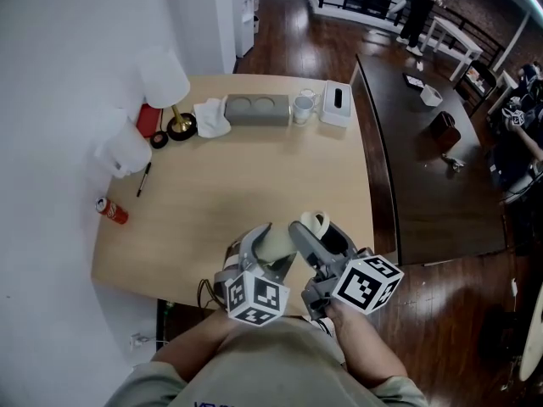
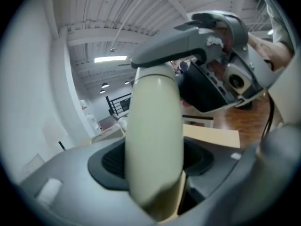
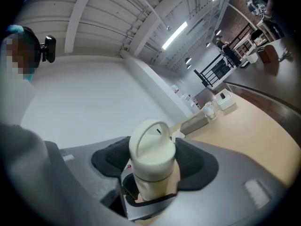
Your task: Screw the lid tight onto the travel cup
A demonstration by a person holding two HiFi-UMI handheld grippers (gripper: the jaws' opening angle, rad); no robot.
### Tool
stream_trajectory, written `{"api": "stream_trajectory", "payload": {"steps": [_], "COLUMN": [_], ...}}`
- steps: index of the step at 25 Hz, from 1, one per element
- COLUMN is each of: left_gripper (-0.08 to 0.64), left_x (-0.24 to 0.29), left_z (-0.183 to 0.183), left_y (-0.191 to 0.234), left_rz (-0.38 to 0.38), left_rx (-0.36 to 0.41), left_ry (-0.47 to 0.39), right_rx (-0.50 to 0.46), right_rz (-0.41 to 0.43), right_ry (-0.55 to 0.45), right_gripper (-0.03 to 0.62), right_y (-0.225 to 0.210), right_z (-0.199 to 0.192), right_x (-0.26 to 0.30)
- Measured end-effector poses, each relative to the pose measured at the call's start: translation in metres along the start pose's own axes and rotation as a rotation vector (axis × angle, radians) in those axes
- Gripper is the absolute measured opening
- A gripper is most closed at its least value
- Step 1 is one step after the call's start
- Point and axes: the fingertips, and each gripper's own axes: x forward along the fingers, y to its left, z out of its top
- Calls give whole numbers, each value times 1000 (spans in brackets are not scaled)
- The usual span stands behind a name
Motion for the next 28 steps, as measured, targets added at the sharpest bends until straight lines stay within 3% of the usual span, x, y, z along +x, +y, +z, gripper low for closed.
{"api": "stream_trajectory", "payload": {"steps": [3,6,13,17,23,28], "left_gripper": [316,316,316,316,316,316], "left_x": [-6,-19,-80,-117,-152,-163], "left_z": [7,21,55,73,85,82], "left_y": [-7,-17,-60,-66,-71,-81], "left_rz": [-107,-277,-946,-1220,-1453,-1539], "left_rx": [-81,-158,-297,-354,-350,-304], "left_ry": [-37,-102,-303,-385,-407,-363], "right_rx": [-30,-62,-209,-295,-371,-404], "right_rz": [63,154,482,617,725,795], "right_ry": [6,3,117,181,234,269], "right_gripper": [291,315,334,334,334,334], "right_y": [11,25,77,98,126,140], "right_z": [5,13,12,9,13,8], "right_x": [-2,-8,-45,-68,-82,-88]}}
